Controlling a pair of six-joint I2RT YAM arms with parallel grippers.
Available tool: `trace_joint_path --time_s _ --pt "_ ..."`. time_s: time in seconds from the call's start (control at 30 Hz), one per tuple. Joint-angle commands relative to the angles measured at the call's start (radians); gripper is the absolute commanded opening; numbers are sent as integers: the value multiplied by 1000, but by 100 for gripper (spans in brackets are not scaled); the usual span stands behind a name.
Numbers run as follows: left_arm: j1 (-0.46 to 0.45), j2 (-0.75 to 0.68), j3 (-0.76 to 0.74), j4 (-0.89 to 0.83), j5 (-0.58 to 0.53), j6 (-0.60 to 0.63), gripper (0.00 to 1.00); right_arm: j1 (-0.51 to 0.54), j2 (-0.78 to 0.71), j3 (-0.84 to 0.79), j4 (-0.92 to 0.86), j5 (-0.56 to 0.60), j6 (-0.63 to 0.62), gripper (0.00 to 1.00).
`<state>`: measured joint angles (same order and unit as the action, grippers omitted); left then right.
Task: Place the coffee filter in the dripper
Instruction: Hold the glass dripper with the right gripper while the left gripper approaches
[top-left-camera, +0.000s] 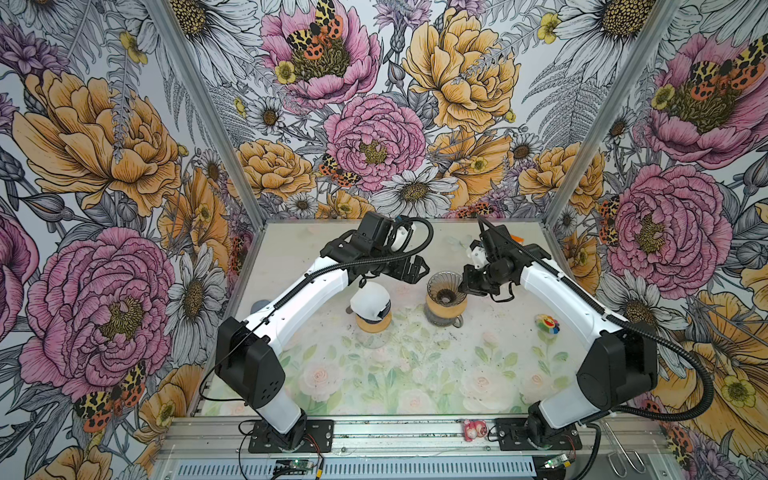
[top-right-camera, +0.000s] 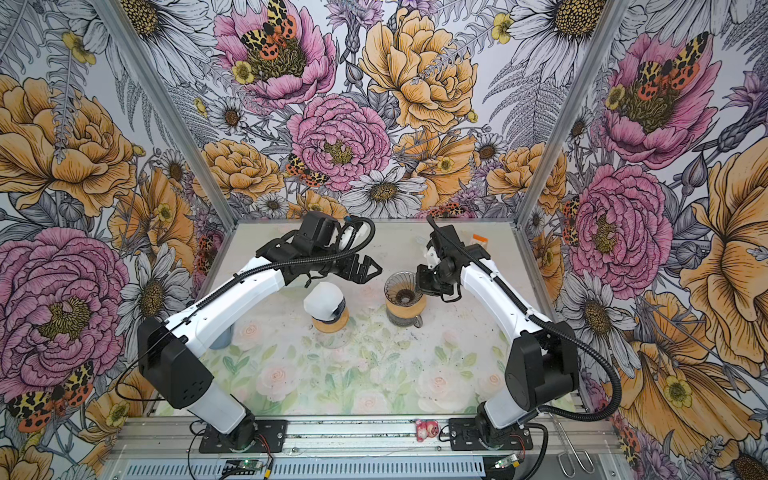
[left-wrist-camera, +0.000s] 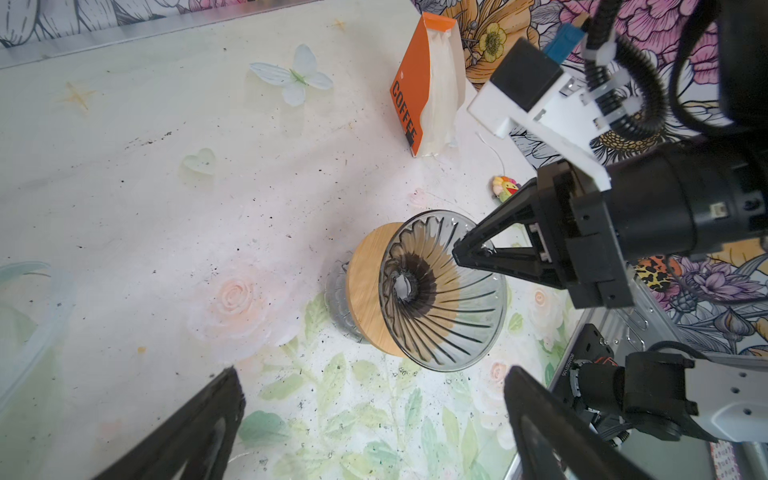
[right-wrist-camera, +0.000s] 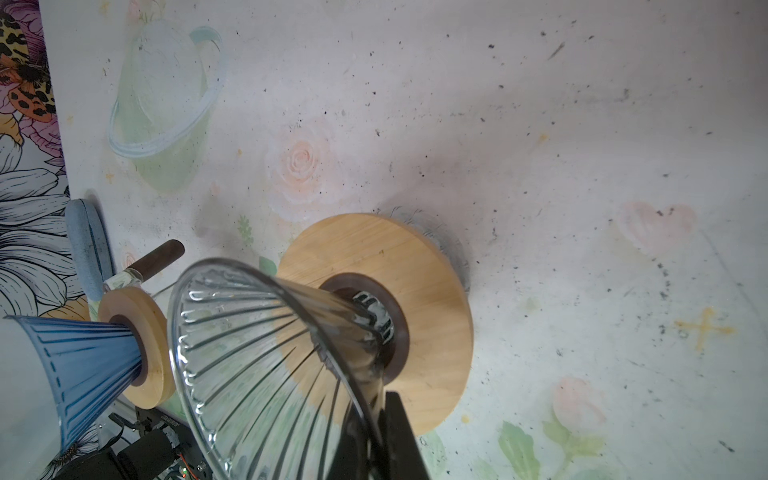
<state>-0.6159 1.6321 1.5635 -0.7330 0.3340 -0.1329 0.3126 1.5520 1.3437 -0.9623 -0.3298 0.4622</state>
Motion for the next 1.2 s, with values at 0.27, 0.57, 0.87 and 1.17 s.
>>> trace_joint_path --time_s 0.27,0.57,0.87,1.17 --pt "-35 66 62 11 12 -96 99 -23 -44 -18 -58 6 13 12" --pt "-63 83 53 11 20 -128 96 -30 -74 35 -52 22 -14 27" --pt "-95 130 61 11 42 -153 85 -32 -107 41 -35 61 -63 31" --pt "-94 170 64 9 40 -154 67 -32 -87 10 -25 65 -82 26"
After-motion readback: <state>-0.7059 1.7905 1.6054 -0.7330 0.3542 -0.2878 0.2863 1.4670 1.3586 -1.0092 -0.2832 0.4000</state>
